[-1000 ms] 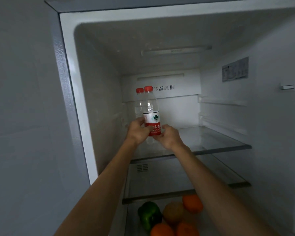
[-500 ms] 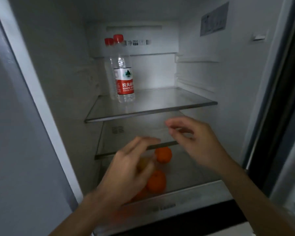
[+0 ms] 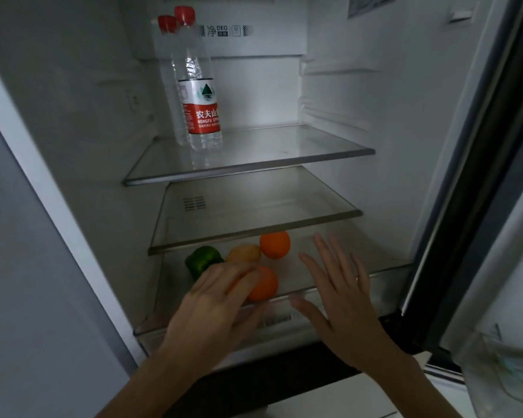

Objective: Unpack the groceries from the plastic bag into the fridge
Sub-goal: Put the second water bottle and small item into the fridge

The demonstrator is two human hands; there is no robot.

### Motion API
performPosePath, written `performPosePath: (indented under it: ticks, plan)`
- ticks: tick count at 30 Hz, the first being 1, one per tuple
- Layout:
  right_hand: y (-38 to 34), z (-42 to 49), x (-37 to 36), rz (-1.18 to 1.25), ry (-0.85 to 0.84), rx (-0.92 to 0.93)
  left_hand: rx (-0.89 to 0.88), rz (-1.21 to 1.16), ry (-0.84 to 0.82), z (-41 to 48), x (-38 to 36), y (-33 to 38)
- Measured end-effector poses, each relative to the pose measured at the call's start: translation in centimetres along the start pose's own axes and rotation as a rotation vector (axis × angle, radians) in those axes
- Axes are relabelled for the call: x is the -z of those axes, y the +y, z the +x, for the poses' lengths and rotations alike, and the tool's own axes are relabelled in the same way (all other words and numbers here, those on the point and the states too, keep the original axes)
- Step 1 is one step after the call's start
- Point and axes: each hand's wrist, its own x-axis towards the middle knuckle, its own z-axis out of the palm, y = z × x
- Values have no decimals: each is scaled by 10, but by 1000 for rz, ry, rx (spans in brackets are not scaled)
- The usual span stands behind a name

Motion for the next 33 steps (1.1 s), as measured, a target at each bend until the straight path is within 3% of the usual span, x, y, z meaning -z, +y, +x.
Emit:
performPosePath:
  ticks: [11,18,24,33]
  plan:
    - [16,55,-37,-57,-12,11,216,236,-152,39,-19,-39]
    - [24,87,-56,-133,-18,-31,209,329,-66,58,-34,-68]
    - [23,106,-69,-138,-13,-55,239,232,95,64,-48,-79]
    - [21,114,-78,-105,90,-109,334,198,68,70,-55,-75]
